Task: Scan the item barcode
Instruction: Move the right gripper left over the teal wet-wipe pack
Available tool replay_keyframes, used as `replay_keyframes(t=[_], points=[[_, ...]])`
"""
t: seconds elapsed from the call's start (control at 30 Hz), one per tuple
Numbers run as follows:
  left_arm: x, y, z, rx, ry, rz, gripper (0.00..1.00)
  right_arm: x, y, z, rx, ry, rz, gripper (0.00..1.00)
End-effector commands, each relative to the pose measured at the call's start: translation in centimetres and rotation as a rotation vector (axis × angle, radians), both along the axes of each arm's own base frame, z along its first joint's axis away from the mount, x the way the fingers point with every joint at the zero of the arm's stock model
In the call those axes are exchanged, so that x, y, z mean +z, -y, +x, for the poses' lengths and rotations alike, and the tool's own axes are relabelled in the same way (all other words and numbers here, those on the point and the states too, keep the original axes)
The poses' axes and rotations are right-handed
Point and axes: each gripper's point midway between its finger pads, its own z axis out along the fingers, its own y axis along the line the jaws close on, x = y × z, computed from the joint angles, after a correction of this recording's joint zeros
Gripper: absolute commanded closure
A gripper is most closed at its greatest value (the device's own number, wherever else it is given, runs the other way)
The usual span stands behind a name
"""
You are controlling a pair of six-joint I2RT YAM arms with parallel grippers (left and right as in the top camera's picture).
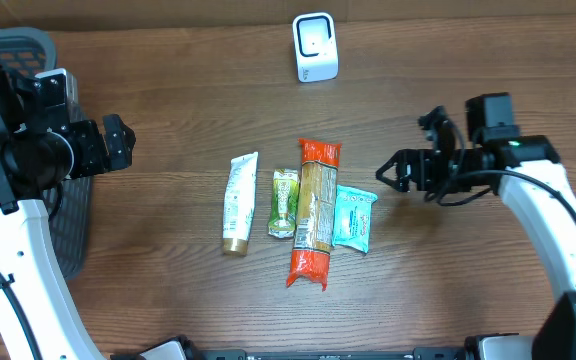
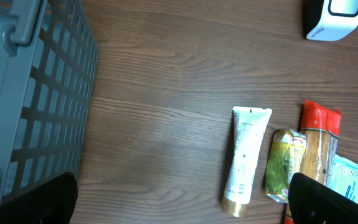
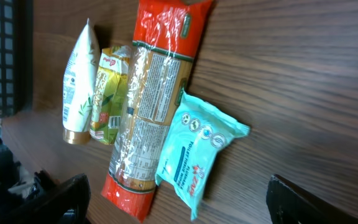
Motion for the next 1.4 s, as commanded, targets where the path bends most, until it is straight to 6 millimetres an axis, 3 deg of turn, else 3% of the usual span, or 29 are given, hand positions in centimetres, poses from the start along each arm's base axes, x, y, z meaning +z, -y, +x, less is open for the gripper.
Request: replay_keyframes(t=[0.0,0.33,0.47,0.6,0.9,1.03,1.37], points=[[0.4,0.1,0.3,-0.019,0.014,-0.003,0.00,-1.5,-1.7,-0.6,0.058,-0.030,-0.010,0.11],[0.4,0.1,0.3,-0.019,0.014,-0.003,0.01,-7.2,-2.9,-1.9,0.109,-0.156,-0.167,0.22],[0.4,0.1,0.3,-0.019,0.014,-0.003,0.00,-8.9,-3.3,-2.5,0.129,-0.205,-0.196,0.32],[0.4,0.1,0.3,-0.019,0.014,-0.003,0.01,-9.5,-3.5,-2.8,0.127,-0.229,-0.205,0.38],[0.4,0.1,0.3,-0.019,0.014,-0.003,0.00,-10.5,-3.8,-3.5,0.126,-0.231,-0.277,0.38],[0.4,0.1,0.3,-0.019,0.014,-0.003,0.00,-11.5,-3.0,-3.6,0.085,-0.233,-0.334,0.37],[0.4,0.1,0.3,-0.019,0.014,-0.003,0.00,-11.8,-3.2,-3.5,0.087,-0.218,-0.322,0.40]])
